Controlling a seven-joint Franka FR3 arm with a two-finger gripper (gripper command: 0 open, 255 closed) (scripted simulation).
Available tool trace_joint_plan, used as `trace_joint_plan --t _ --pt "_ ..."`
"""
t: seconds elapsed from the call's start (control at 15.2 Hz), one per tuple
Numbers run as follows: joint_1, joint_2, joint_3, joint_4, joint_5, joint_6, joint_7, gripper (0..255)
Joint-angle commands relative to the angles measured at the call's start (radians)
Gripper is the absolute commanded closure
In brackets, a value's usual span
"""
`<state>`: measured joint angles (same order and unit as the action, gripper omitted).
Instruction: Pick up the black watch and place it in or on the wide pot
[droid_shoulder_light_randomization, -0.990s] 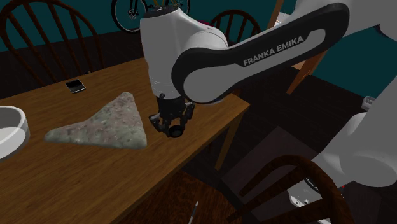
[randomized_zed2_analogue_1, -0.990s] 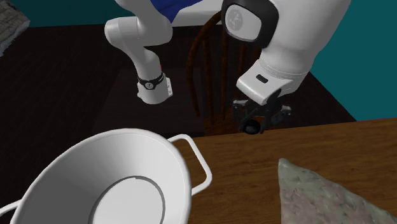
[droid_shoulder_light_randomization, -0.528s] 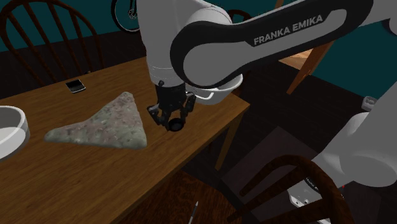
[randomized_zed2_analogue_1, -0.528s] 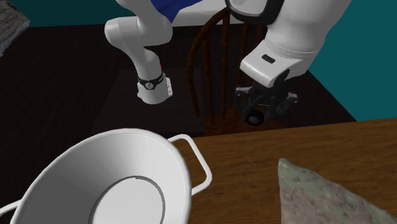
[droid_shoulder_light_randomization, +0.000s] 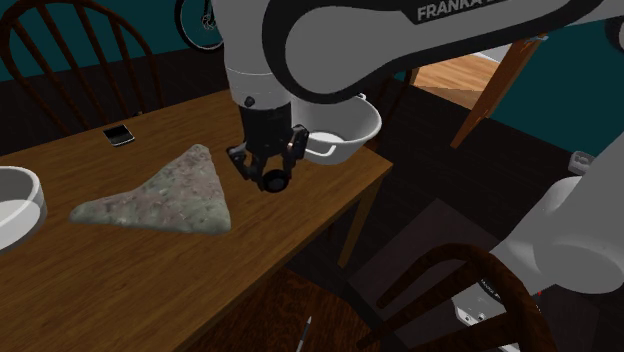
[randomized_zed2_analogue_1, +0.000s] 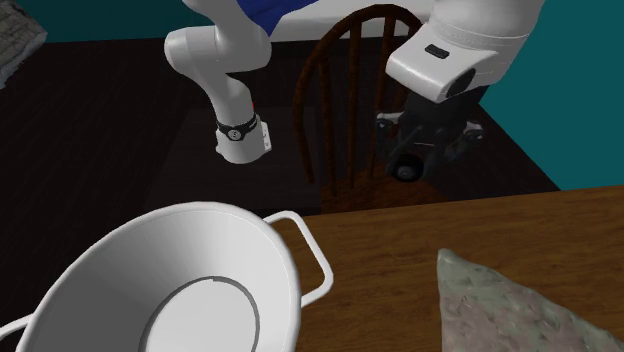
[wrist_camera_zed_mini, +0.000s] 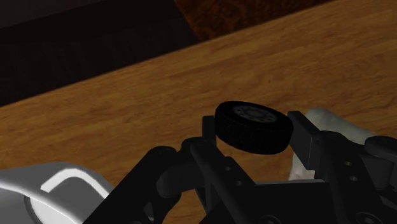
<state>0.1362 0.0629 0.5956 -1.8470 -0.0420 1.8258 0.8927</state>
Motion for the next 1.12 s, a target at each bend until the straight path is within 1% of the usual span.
trace_joint_plan --t 0.0,0.53,0.59,1.06 --pt "-0.001 -0.009 0.000 0.018 0.005 -0.026 -0.004 255" --pt "-0.001 -0.015 0.000 0.119 0.010 -0.132 -0.008 255" --pt "-0.001 -0.015 0.000 0.122 0.010 -0.135 -0.008 255" --pt "-0.092 -0.063 -0.084 0.078 0.023 -0.128 -0.186 255"
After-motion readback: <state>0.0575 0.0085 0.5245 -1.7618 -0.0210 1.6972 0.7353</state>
